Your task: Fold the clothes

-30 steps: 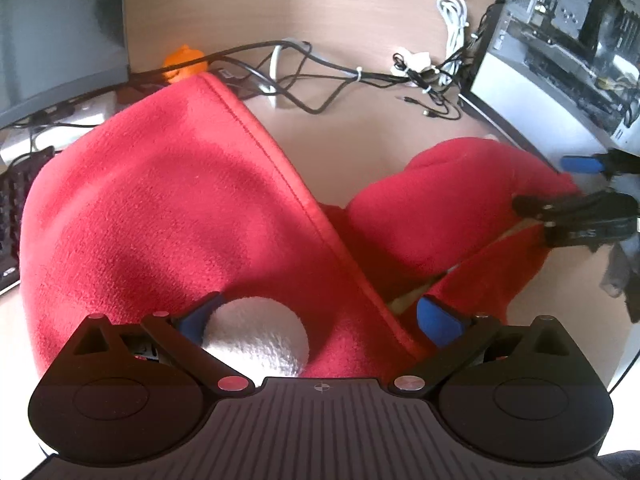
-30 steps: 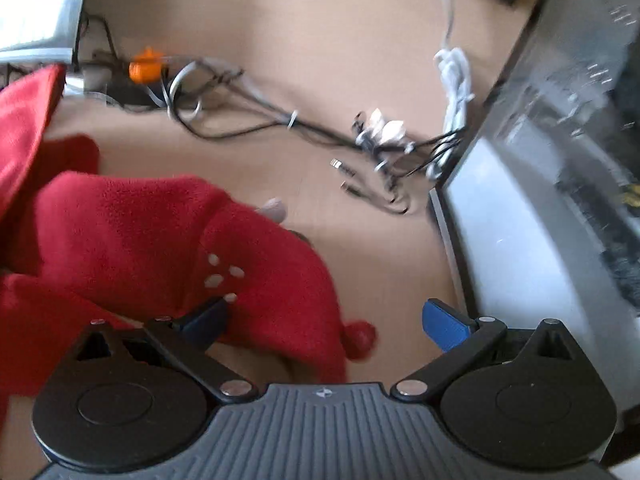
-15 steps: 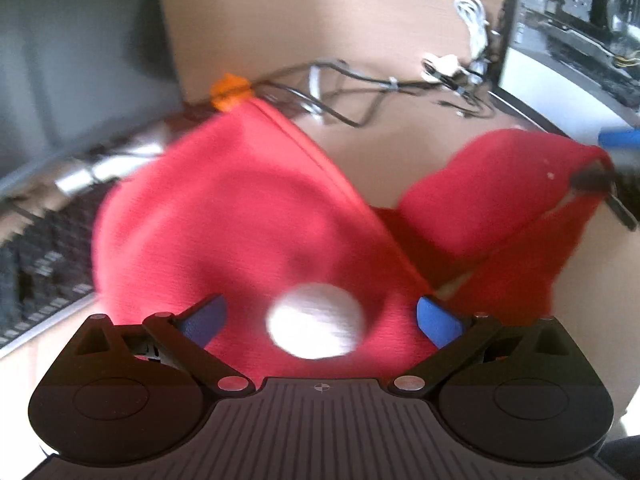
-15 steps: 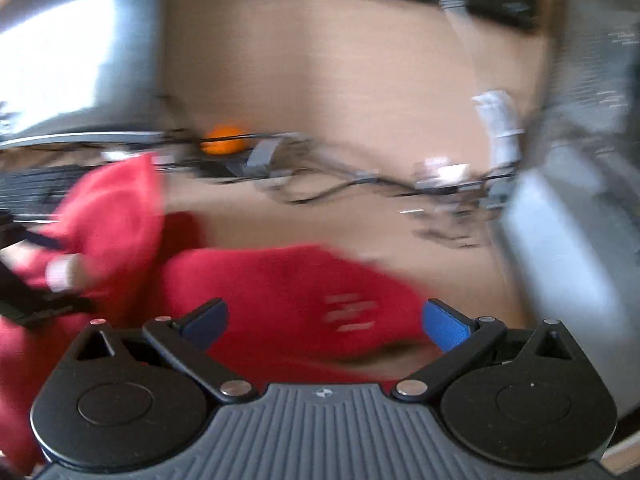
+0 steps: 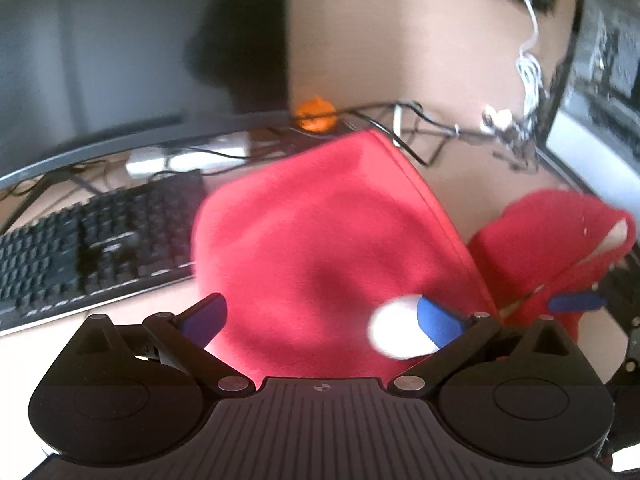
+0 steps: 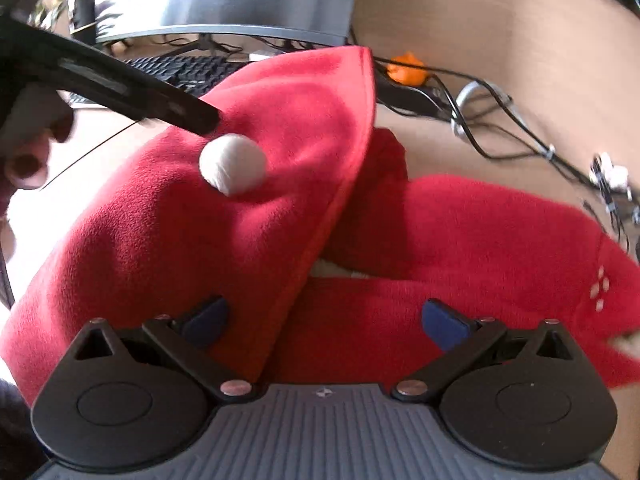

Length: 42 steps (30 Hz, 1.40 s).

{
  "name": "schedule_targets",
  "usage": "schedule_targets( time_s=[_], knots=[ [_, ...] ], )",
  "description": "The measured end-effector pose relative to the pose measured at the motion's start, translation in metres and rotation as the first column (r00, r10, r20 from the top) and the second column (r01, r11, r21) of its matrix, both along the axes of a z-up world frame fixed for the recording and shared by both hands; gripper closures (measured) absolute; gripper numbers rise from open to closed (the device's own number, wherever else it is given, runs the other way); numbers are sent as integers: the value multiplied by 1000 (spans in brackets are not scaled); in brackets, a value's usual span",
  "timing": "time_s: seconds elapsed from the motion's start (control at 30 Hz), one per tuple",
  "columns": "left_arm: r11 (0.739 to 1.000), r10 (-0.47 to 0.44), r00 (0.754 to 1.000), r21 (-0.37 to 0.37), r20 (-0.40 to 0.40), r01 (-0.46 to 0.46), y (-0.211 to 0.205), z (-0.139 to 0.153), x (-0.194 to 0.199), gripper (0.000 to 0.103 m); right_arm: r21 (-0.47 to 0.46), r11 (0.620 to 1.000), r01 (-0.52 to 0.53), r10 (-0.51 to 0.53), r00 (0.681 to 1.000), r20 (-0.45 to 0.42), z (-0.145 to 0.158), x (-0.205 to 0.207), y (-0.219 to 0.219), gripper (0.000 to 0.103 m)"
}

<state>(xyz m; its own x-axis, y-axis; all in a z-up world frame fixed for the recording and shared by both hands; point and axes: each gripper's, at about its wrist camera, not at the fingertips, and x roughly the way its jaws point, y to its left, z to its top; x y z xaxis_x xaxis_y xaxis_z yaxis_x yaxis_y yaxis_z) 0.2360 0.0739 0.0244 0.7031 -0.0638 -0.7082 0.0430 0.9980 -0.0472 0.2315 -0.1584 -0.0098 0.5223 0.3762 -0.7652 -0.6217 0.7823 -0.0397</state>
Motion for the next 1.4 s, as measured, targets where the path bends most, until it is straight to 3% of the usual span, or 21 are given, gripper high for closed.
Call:
schedule_targets(
  time_s=[0.1,0.2,0.37,0.5,0.6,0.73,0.83,0.93,1.0,1.13,1.23,1.4],
  knots=[
    [995,40,995,-90,-92,-48,27,-13,3,0,19,998,52,-52,999,0,-2,-5,-3,0],
    [987,4,984,-155,-176,-32,32,-34,17,0,36,994,100,-100,995,-3,-2,-9,-4,0],
    [979,-83,987,-196,-135,56,11,-37,52,0,39,988,149,-149,989,0,-2,-19,7,0],
    [980,-81,991,-191,-104,60,2,-37,81,0,35,995,96,-96,995,26,-1,-21,34,0],
    [986,-103,991,-140,-85,91,-2,-31,81,0,4,999,35,-35,996,79,4,-23,39,0],
    [990,-108,993,-98,-54,102,7,-25,62,0,32,994,105,-107,991,82,17,-25,4,0],
    [993,-39,998,-110,-49,33,36,-21,46,0,-14,986,168,-167,984,66,12,-21,-18,0],
    [989,129,990,-61,-53,-132,77,-25,33,0,-38,983,179,-176,982,66,5,-21,-24,0],
    [965,262,964,-20,-47,-263,108,-31,28,0,-52,983,175,-170,982,77,5,-23,-21,0],
    [887,462,885,22,-56,-462,162,-51,30,0,-75,981,180,-174,982,78,5,-24,-16,0],
    [857,514,854,1,-82,-516,185,-62,35,0,-89,979,184,-178,981,73,5,-23,-15,0],
    [864,501,862,-10,-76,-503,198,-67,40,0,-109,976,189,-182,981,68,4,-21,-11,0]
  ],
)
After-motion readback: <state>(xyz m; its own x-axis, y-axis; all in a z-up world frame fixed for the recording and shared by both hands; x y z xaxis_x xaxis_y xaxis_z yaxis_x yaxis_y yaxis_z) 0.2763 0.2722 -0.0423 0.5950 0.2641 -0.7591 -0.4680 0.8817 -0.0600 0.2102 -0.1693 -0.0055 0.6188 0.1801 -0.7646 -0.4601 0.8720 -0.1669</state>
